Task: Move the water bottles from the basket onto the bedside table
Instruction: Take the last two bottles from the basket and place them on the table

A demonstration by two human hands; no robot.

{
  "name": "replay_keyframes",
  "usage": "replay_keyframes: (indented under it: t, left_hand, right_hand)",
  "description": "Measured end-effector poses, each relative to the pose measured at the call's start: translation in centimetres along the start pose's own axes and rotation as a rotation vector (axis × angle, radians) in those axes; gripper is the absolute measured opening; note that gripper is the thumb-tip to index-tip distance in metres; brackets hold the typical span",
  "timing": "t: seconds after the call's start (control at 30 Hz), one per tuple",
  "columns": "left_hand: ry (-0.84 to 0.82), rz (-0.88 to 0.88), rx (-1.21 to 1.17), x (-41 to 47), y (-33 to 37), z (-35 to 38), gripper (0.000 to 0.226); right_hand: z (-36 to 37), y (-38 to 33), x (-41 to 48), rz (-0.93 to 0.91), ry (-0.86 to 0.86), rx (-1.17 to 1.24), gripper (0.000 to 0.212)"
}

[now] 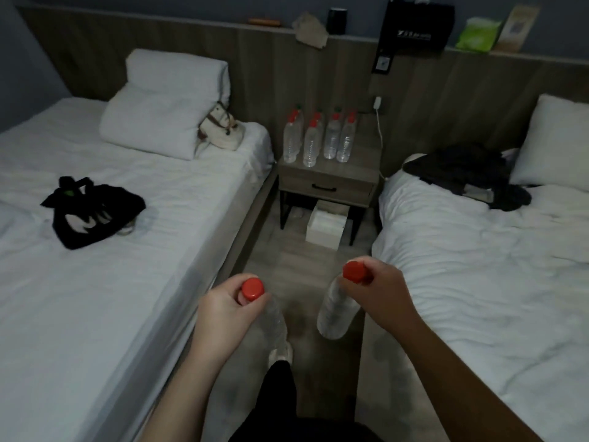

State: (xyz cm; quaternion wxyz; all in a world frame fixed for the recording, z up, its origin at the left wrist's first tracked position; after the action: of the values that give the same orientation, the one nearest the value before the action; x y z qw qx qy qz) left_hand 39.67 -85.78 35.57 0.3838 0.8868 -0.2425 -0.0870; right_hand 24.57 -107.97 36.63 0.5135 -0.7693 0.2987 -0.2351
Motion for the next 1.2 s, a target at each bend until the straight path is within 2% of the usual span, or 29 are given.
replay_keyframes:
  t: [0.13,0.33,0.57,0.93,1.13,1.2]
  left_hand:
    - [-0.076,0.063,0.017,8.1,1.2,1.9,0.031]
    - [-0.201,0.199,0.092,19.8,4.3,3.3,0.028]
    - [-0.256,0.362,0.109,28.4,7.8,4.5,0.023]
    - [-0.283,0.277,0.104,38.4,8.5,10.6,0.015]
    - [-0.258,0.351,0.168,45.3,11.7,15.5,0.012]
    - [-0.331,0.285,0.184,48.0,12.7,17.9,0.018]
  right_hand:
    - [0.8,0.6,6.4,0.026,0.034,-0.013,0.019]
    - [1.3,0.7,15.6,0.046,0.129,-0.031,0.021]
    - [2.5,0.9,22.4,0.093,0.144,-0.045,0.022]
    - [1.1,4.7,33.1,0.160,0.177,-0.011,0.020]
    - [-0.8,8.0,41.9,0.227,0.126,0.048,0.019]
    - [-1.7,8.9,45.2,0.253,0.104,0.039,0.020]
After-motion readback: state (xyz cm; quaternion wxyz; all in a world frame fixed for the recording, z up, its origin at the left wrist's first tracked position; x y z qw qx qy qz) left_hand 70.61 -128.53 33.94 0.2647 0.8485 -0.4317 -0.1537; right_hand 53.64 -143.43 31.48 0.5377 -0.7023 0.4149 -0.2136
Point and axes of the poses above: each hand's wrist, its own x-axis towards the middle knuckle, its own z-axis out of the palm, y = z × x, the point moved 9 cm from there along x, towards the middle knuckle, and after that the axes turned 15 degrees about x, right-handed, at the moved point
